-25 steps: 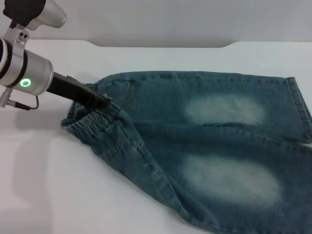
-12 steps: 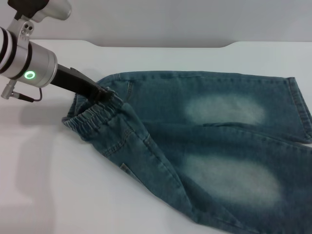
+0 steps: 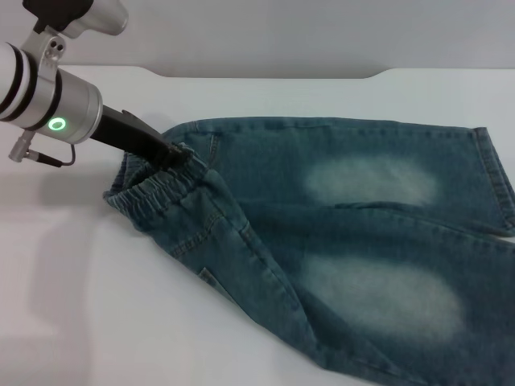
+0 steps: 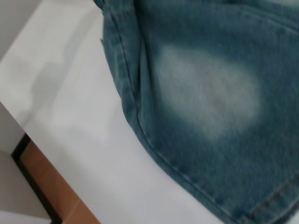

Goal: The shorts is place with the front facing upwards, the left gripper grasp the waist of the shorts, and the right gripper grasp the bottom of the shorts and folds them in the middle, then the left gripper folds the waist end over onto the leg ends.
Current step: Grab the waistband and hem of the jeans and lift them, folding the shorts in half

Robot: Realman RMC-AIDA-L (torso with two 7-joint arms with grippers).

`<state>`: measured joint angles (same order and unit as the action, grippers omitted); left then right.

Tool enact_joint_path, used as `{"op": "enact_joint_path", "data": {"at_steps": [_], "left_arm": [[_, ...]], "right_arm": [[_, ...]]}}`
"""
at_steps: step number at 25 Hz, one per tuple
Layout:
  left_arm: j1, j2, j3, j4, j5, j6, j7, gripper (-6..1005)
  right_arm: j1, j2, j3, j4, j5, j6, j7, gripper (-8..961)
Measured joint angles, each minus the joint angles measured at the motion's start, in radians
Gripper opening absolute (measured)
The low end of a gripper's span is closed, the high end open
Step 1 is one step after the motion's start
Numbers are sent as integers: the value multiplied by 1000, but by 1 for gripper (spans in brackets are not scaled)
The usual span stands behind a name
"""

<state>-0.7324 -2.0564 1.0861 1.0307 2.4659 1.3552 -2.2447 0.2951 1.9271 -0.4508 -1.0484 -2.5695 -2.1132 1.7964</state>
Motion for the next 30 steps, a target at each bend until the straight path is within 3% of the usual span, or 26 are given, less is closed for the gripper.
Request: {"op": "enact_joint_path", "data": {"at_steps": [11,17,30], "left_arm": [[1,-1,6,0,-4,-4,8,38],[1,-1,6,0,-2,-4,11,39],[1,-1,15,5,-1,-4,6,40]], "right_arm": [[59,7,-28,53,-74,56,7,554],[114,29,-45,108,-175,112,8,554],[135,31,-47,113,-213,134,14,554]]}}
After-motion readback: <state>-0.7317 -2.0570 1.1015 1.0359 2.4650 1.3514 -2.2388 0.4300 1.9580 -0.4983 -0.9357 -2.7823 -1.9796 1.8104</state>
